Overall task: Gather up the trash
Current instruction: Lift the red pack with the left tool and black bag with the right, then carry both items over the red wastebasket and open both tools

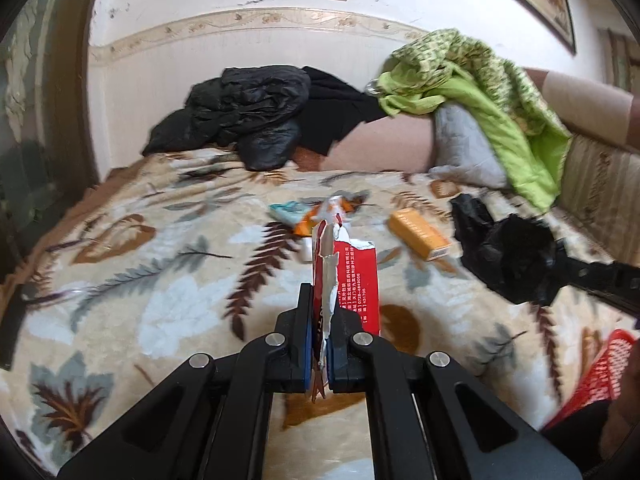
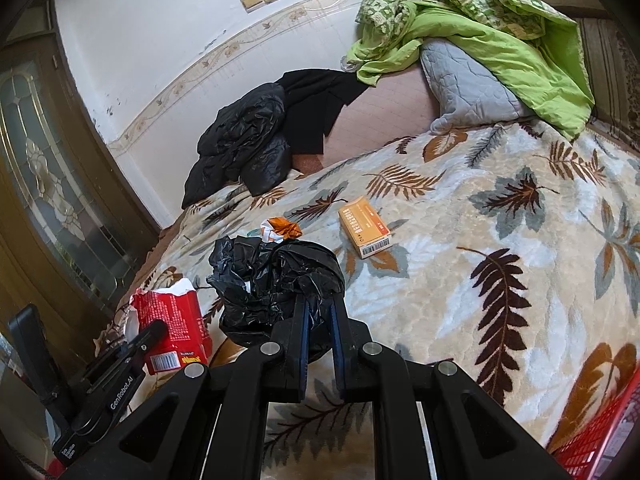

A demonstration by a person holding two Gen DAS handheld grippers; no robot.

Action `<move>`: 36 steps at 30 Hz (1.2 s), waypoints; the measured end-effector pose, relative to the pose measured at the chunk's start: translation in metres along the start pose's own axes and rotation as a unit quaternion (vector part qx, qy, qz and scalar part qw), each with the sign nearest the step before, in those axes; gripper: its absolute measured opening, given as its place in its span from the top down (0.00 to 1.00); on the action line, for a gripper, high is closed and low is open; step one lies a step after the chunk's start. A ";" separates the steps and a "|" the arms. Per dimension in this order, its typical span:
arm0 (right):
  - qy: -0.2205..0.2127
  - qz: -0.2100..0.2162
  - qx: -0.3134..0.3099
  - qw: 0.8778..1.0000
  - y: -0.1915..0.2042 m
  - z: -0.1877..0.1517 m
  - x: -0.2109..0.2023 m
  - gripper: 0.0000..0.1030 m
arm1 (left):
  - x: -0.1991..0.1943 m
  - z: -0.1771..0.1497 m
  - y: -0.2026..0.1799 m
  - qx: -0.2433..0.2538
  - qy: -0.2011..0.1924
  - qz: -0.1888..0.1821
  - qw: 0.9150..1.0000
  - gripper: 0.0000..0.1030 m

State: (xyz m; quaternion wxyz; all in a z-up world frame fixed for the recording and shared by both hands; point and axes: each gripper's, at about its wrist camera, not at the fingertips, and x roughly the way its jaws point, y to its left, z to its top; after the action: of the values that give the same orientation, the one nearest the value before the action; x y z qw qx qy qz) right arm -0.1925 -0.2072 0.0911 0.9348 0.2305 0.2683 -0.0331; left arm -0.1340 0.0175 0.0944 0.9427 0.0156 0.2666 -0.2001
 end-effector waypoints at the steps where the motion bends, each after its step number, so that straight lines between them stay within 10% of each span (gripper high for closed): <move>1: 0.001 0.002 0.008 1.000 -0.002 0.000 -0.002 0.90 | -0.001 0.000 -0.002 0.002 -0.002 -0.007 1.000 0.96; 18: -0.067 -0.083 0.074 0.992 -0.091 -0.004 -0.161 0.90 | -0.049 0.016 -0.120 0.065 0.004 -0.203 0.977 0.96; 29: -0.075 -0.205 0.153 0.964 -0.179 -0.053 -0.268 0.90 | -0.066 -0.002 -0.266 0.143 0.084 -0.359 0.918 0.96; 36: -0.063 -0.234 0.185 0.952 -0.206 -0.072 -0.276 0.87 | -0.056 -0.028 -0.331 0.176 0.146 -0.393 0.891 0.95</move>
State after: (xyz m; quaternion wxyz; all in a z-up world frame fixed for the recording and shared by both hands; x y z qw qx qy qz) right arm -0.5013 -0.3760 0.0942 0.8565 0.3276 0.2449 -0.3147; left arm -0.3195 -0.2627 0.1245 0.7193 0.1040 0.3466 -0.5931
